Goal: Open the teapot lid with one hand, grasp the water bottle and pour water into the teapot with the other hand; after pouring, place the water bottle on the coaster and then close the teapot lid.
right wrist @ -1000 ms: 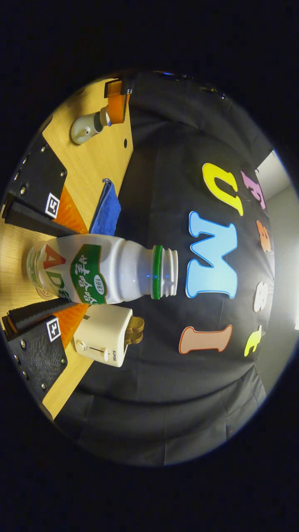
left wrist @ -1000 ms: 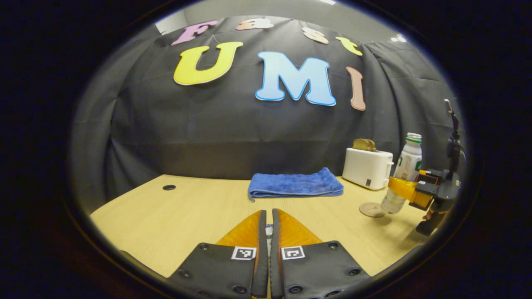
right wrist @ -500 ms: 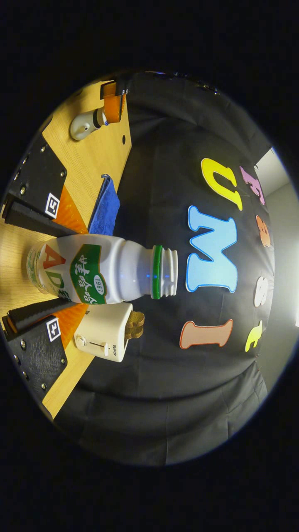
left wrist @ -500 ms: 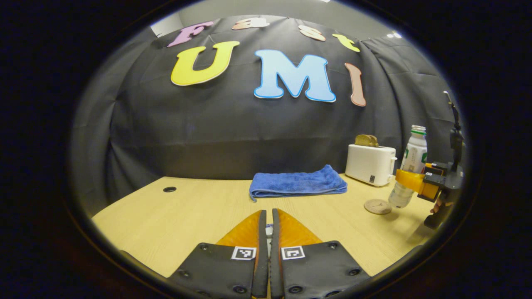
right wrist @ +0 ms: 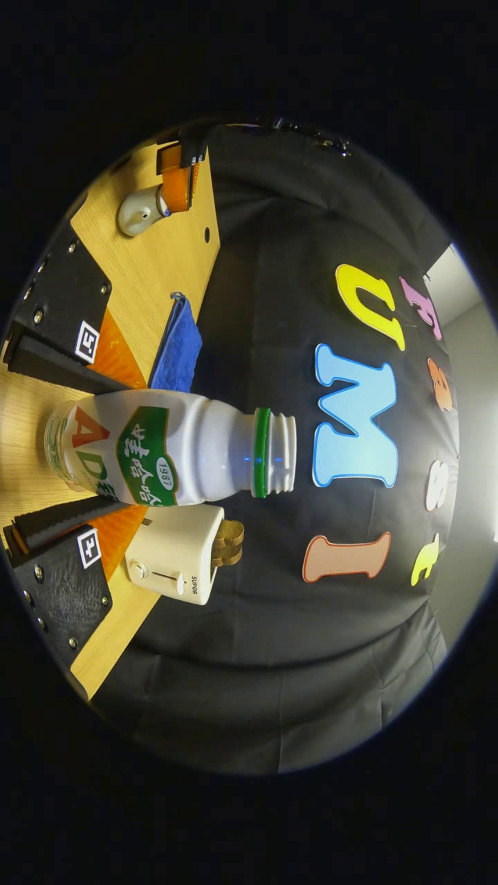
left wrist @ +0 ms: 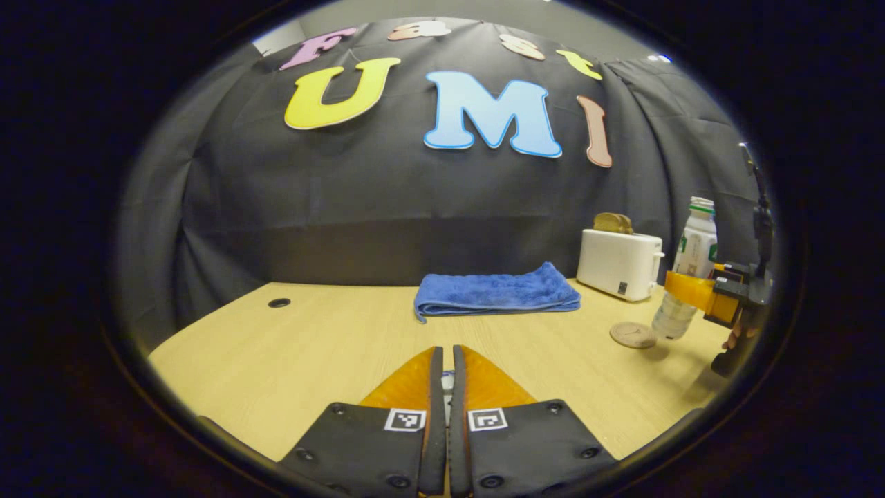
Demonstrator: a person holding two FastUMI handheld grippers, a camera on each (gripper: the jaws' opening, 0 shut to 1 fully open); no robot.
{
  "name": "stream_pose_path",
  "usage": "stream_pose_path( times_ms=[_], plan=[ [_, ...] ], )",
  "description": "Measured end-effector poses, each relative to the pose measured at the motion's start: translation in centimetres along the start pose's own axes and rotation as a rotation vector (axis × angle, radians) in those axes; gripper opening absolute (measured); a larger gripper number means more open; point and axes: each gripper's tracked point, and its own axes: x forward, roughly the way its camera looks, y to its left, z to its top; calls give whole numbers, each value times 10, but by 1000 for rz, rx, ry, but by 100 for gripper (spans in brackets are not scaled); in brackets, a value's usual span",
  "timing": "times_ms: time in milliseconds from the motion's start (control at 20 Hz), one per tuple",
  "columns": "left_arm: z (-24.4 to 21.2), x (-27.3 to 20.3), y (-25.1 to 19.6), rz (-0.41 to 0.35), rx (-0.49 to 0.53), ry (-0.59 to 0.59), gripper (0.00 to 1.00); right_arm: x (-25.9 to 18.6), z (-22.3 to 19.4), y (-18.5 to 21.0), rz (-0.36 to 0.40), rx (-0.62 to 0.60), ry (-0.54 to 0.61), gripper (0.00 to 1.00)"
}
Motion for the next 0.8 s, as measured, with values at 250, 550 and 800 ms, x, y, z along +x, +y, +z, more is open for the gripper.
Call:
stream_pose_path(
  times_ms=[250,550,800],
  plan=[
    [4,0,-6,-10,-48,-16,14,2,-3,-1,-6,-5,10,72],
    [29,9,-11,-13,-102,-135,75,14,1,-15,-60,-15,-7,72],
    [54,12,-12,-26,-118,-239,99,46,-5,-19,-60,25,-1,72]
  ],
)
